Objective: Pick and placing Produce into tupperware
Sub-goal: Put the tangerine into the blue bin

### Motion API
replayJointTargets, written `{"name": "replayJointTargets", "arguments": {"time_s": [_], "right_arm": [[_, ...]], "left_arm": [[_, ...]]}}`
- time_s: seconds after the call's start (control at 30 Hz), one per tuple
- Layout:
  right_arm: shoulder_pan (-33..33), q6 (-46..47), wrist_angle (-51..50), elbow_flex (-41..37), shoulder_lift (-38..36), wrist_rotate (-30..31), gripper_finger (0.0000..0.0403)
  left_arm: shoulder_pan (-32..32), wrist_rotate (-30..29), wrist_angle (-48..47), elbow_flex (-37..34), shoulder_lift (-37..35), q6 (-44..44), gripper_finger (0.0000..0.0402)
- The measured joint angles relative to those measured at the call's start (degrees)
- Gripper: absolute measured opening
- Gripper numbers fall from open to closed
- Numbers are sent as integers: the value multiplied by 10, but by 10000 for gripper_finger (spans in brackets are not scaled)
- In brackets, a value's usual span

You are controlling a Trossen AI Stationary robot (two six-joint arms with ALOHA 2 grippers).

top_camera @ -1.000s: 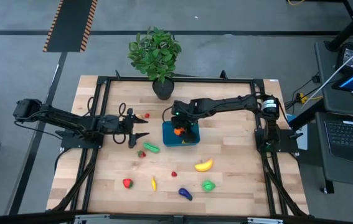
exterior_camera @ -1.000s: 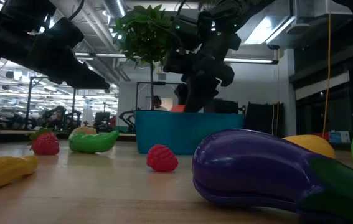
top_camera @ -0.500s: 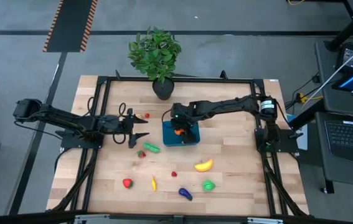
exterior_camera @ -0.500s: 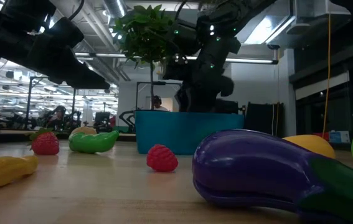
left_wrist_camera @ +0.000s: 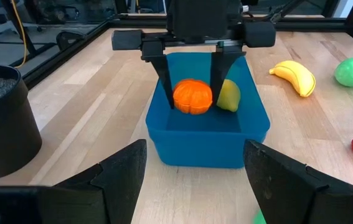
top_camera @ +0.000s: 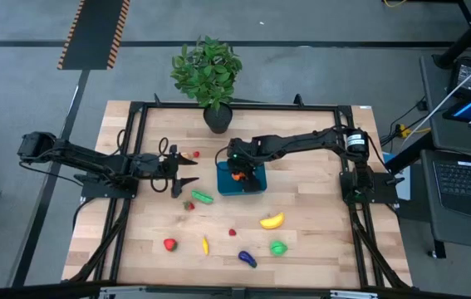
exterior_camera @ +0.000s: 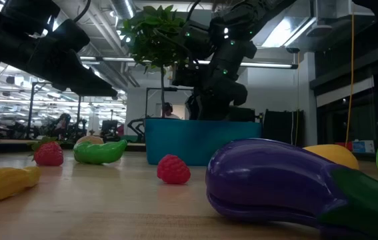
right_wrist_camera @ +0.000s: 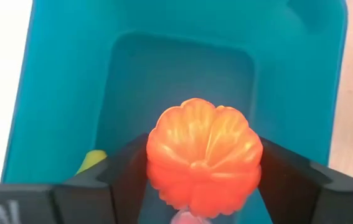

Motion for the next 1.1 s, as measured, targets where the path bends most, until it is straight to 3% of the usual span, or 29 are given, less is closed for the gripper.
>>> {"name": "replayJointTargets", "arguments": {"time_s": [0.93, 1.1], "right_arm": [[0, 40, 5, 0, 0, 11, 266], [4, 38, 13, 0, 0, 39, 266]], "left_arm": [[0, 0, -1, 0, 0, -1, 261], [0, 0, -1, 0, 0, -1, 261]]}}
